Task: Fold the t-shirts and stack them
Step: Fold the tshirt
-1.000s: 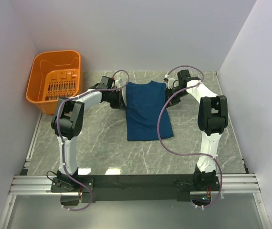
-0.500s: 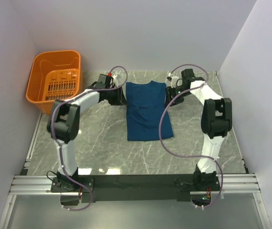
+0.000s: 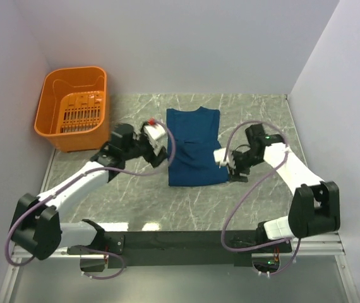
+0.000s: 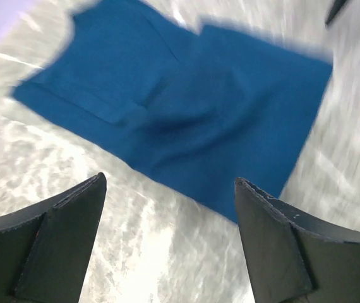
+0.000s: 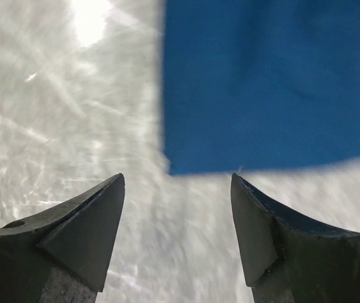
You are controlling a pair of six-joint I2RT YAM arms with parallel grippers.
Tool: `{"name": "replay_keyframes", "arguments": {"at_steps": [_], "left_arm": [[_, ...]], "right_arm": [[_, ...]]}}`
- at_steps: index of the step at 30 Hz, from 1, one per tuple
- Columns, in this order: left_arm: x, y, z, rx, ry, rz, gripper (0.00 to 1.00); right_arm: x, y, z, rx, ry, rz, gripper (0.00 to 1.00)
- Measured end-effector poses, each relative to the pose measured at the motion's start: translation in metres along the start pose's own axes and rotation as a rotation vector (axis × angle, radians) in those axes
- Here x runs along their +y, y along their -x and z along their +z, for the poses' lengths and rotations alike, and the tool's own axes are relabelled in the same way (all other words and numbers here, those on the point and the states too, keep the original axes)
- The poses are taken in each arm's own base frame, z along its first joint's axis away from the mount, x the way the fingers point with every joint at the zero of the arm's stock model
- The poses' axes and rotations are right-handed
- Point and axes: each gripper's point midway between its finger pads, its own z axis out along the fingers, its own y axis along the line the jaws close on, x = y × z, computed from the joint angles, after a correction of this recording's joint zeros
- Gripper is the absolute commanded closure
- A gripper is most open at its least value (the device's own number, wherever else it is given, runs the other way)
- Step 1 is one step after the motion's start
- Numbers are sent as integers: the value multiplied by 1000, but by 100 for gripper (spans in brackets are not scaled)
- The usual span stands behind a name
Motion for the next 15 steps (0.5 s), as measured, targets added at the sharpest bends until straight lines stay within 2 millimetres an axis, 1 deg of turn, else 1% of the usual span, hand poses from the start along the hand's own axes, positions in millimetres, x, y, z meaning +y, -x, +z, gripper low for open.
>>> {"name": "replay_keyframes", "arguments": {"at_steps": [2, 4, 7, 10, 12, 15], "left_arm": [[-16, -21, 11, 65, -41, 87, 14], [-36, -45, 15, 128, -93, 172, 14], [-65, -80, 11, 192, -184, 288, 16], [-81, -110, 3, 241, -247, 374, 17], [-85, -121, 1, 259, -265, 414, 19], [-84, -123, 6, 255, -267, 458, 20]], "right_arm": [[15, -9, 19, 22, 77, -45, 27], [27, -16, 32, 44, 121, -89, 28], [40, -17, 45, 62, 160, -139, 30], [44, -17, 56, 76, 170, -177, 31], [41, -17, 59, 81, 158, -185, 32], [31, -18, 63, 90, 127, -180, 32]]}}
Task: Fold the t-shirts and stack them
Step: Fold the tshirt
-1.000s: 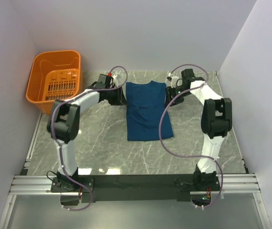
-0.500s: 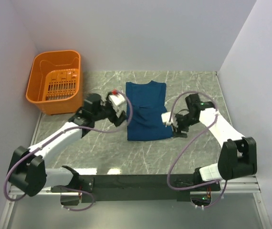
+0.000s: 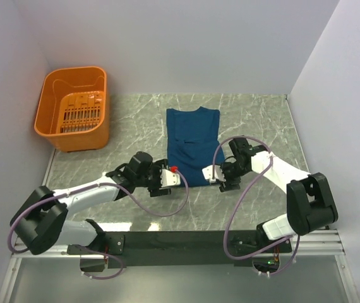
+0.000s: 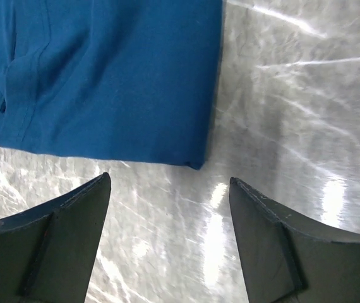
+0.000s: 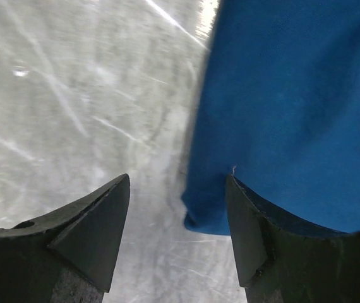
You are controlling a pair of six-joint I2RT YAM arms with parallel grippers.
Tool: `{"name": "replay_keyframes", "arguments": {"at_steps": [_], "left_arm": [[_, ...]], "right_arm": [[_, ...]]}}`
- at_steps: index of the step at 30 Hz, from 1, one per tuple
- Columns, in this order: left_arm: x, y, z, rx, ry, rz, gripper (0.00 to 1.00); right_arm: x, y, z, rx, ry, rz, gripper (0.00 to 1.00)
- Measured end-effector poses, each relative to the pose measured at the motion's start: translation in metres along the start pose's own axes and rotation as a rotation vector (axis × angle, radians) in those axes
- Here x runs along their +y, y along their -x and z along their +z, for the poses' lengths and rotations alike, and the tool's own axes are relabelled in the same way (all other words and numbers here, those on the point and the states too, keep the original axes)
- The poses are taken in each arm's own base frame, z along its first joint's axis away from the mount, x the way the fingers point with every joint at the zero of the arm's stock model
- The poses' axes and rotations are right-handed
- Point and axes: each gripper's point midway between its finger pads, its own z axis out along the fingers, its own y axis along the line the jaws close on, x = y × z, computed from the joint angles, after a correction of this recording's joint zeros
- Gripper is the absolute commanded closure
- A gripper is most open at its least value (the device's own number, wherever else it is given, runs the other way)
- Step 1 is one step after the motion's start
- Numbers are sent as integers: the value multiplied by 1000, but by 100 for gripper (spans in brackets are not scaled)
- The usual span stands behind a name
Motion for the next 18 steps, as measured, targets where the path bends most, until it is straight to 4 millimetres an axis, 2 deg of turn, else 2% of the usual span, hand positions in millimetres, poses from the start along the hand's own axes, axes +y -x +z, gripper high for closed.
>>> {"name": "replay_keyframes", "arguments": {"at_steps": [9, 12, 16, 18], "left_arm": [[12, -5, 31, 39, -29, 66, 24], [15, -6, 41, 50, -43, 84, 29], [12, -15, 50, 76, -67, 95, 41], [10, -20, 52, 88, -76, 100, 42]], "right_arm": [[-14, -11, 6, 36, -40, 32, 33], [-15, -13, 8, 40, -39, 44, 35], [-15, -17, 12, 52, -28, 62, 37], [-14, -21, 14, 62, -20, 77, 39]]}}
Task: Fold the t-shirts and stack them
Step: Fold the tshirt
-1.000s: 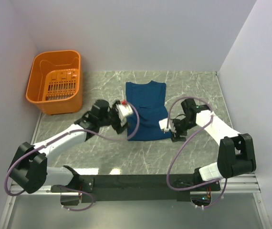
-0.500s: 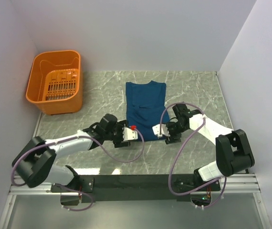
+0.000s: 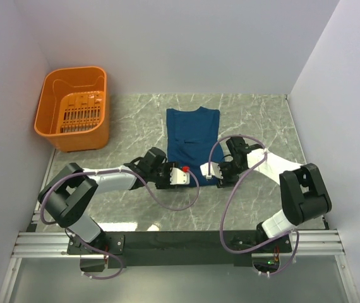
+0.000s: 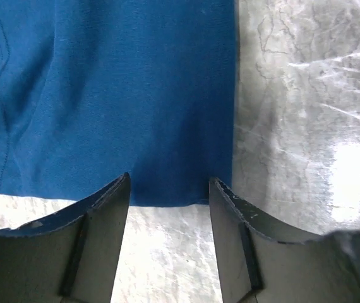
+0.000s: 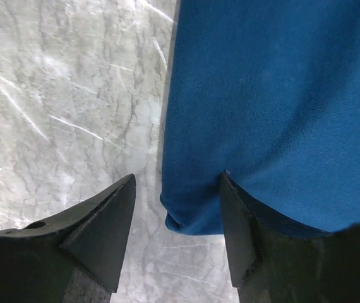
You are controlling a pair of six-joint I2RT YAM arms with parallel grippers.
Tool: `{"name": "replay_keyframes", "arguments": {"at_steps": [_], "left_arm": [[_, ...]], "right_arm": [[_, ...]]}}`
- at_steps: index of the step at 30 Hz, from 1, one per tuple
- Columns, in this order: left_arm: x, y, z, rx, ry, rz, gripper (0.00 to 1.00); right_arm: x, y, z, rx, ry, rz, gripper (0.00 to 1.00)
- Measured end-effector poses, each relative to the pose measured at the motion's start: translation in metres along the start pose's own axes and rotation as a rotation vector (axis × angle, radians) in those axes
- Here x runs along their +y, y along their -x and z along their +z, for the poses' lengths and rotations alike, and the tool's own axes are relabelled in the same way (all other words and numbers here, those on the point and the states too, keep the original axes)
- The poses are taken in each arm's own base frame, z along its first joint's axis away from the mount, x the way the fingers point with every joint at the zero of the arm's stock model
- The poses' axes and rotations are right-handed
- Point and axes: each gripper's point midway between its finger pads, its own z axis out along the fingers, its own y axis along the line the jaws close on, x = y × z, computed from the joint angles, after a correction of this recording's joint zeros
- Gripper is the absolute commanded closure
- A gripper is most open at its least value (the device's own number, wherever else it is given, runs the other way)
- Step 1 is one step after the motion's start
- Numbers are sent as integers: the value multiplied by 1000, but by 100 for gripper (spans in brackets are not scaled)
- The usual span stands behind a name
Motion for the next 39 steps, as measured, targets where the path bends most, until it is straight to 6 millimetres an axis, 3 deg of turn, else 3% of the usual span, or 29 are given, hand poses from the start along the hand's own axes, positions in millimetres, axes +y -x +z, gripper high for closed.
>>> {"name": "replay_keyframes", "arguments": {"at_steps": [8, 18, 24, 32, 35, 38, 39], "left_arm": [[1, 4, 1, -5, 5, 37, 30], [8, 26, -26, -55, 40, 73, 29], [-6, 19, -26, -41, -6, 73, 29], [-22, 3, -6, 9, -78, 75, 31], [-16, 6, 1, 11, -71, 78, 36], [-11, 6, 6, 18, -56, 80, 56], [-10, 5, 8, 24, -53, 80, 71]], "right_arm": [[-4, -9, 3, 41, -11, 39, 44], [-10, -10, 1, 52, -28, 74, 50], [-11, -10, 1, 52, -29, 80, 51], [-13, -10, 1, 52, -33, 94, 51], [-12, -10, 1, 55, -31, 96, 52], [-12, -12, 2, 61, -28, 98, 53], [-12, -12, 2, 63, -28, 98, 54]]}}
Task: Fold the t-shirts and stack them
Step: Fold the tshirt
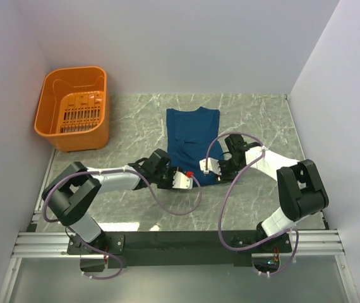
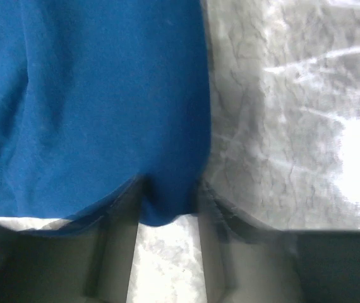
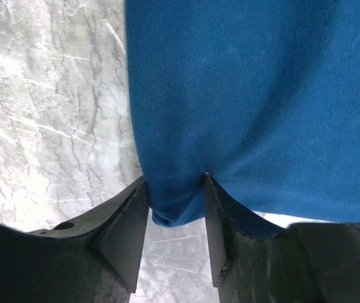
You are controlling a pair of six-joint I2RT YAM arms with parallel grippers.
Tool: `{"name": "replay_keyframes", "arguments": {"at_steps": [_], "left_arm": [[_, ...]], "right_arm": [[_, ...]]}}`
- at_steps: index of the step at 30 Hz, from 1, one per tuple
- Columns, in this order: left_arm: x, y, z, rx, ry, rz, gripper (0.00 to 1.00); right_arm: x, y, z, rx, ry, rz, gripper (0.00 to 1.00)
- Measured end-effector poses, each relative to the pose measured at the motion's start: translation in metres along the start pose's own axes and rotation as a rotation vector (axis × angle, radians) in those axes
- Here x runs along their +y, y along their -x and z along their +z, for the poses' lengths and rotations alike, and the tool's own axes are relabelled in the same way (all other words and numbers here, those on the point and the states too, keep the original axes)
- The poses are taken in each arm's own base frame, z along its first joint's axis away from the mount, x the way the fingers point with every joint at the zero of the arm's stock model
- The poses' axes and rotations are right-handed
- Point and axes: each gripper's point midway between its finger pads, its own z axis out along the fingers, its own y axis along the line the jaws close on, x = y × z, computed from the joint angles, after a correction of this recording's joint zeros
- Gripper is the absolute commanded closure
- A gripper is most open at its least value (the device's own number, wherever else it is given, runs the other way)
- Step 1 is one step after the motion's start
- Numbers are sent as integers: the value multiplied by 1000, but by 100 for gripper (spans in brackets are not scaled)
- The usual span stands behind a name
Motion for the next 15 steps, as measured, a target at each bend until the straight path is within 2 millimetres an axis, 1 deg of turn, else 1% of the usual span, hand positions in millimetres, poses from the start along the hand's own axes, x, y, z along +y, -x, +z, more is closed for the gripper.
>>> {"name": "replay_keyframes", "arguments": {"at_steps": [1, 3, 5, 6, 7, 9, 10, 11, 13, 15], "left_arm": [[0, -2, 1, 7, 4, -5, 76], [0, -5, 2, 21, 5, -5, 87], [1, -6, 2, 29, 10, -6, 93], [1, -7, 2, 31, 11, -8, 99], [1, -7, 2, 32, 12, -10, 99], [1, -7, 1, 32, 12, -14, 100], [0, -6, 1, 31, 11, -14, 100], [0, -6, 0, 30, 9, -16, 100], [-2, -4, -3, 23, 1, -20, 100], [-5, 1, -8, 10, -12, -22, 100]], "right_arm": [[0, 0, 0, 2, -1, 1, 58], [-1, -1, 0, 6, -4, 3, 61], [-1, -2, 0, 9, -6, 6, 65], [-1, -2, 0, 9, -5, 9, 67], [-1, -2, 1, 12, -6, 12, 77], [-2, -3, 1, 13, -7, 14, 89], [-2, -2, 1, 12, -9, 14, 97], [-3, -1, 1, 10, -9, 16, 100], [-1, 1, 1, -2, -2, 18, 100], [5, 4, -2, -21, 21, 25, 100]]}}
